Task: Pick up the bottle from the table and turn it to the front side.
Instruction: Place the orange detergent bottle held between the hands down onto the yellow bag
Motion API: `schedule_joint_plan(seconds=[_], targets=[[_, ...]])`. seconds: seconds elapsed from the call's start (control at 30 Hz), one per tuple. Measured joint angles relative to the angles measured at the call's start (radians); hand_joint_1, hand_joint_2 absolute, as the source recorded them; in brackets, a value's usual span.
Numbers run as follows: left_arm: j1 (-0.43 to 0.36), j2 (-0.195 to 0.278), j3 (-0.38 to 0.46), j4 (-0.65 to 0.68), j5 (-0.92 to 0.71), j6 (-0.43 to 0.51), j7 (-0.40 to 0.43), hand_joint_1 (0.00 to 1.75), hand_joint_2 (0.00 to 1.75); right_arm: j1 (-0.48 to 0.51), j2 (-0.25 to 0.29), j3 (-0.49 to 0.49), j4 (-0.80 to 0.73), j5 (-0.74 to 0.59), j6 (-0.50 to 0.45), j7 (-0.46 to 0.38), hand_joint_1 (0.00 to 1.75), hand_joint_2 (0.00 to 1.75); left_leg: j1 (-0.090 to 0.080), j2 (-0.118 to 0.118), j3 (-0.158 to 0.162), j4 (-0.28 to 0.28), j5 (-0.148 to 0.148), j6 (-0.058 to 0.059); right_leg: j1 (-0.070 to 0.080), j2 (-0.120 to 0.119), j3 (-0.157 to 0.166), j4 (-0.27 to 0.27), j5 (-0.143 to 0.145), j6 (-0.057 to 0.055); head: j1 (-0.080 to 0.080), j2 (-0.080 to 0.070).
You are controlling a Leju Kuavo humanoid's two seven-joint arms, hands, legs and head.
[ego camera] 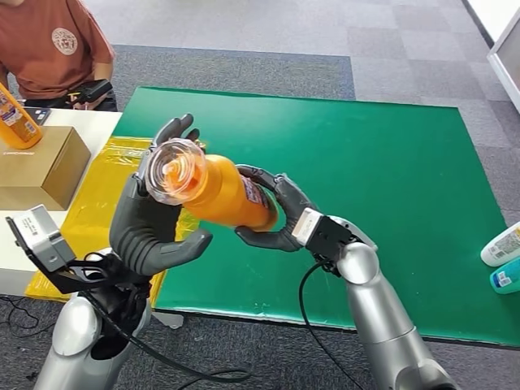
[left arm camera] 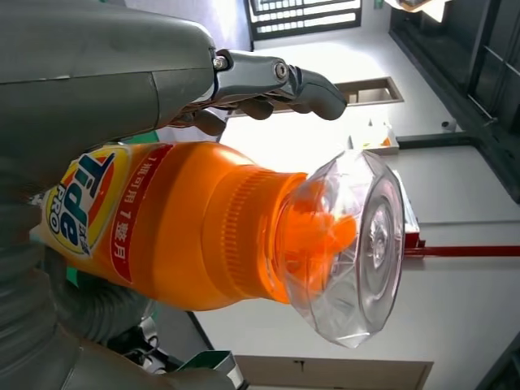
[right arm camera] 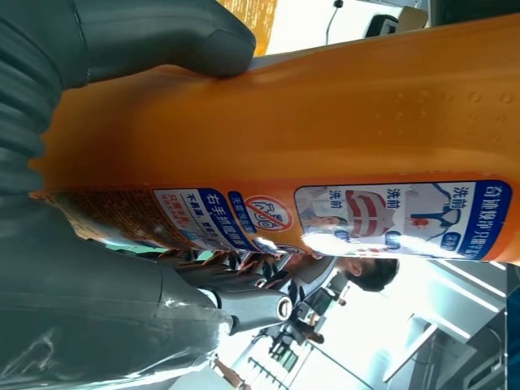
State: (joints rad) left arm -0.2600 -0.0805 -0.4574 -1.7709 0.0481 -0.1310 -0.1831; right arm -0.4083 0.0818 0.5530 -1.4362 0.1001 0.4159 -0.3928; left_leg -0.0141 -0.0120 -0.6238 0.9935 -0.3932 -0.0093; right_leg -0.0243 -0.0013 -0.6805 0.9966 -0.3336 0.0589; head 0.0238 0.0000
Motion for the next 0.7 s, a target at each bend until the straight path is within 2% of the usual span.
schedule_joint_plan(seconds=[0.53, 0.67, 0.7], targets=[[0.001, 0.0, 0.0, -0.004, -0.015, 0.006, 0.0, 0.0, 1.75, 0.003, -0.018, 0.036, -0.054, 0.101, -0.039, -0.031, 1.75, 1.75, 0.0, 0.0, 0.0, 0.0, 0.0, 0.0, 0.0, 0.0, 0.0, 0.0, 0.0, 0.0, 0.0, 0.0], [0.001, 0.0, 0.0, -0.004, -0.018, 0.006, 0.001, 0.21, 1.75, 0.003, -0.022, 0.047, -0.071, 0.116, -0.041, -0.035, 1.75, 1.75, 0.0, 0.0, 0.0, 0.0, 0.0, 0.0, 0.0, 0.0, 0.0, 0.0, 0.0, 0.0, 0.0, 0.0], [0.001, 0.0, 0.0, -0.004, -0.019, 0.007, 0.002, 0.21, 1.75, 0.004, -0.023, 0.049, -0.076, 0.117, -0.041, -0.035, 1.75, 1.75, 0.0, 0.0, 0.0, 0.0, 0.0, 0.0, 0.0, 0.0, 0.0, 0.0, 0.0, 0.0, 0.0, 0.0]])
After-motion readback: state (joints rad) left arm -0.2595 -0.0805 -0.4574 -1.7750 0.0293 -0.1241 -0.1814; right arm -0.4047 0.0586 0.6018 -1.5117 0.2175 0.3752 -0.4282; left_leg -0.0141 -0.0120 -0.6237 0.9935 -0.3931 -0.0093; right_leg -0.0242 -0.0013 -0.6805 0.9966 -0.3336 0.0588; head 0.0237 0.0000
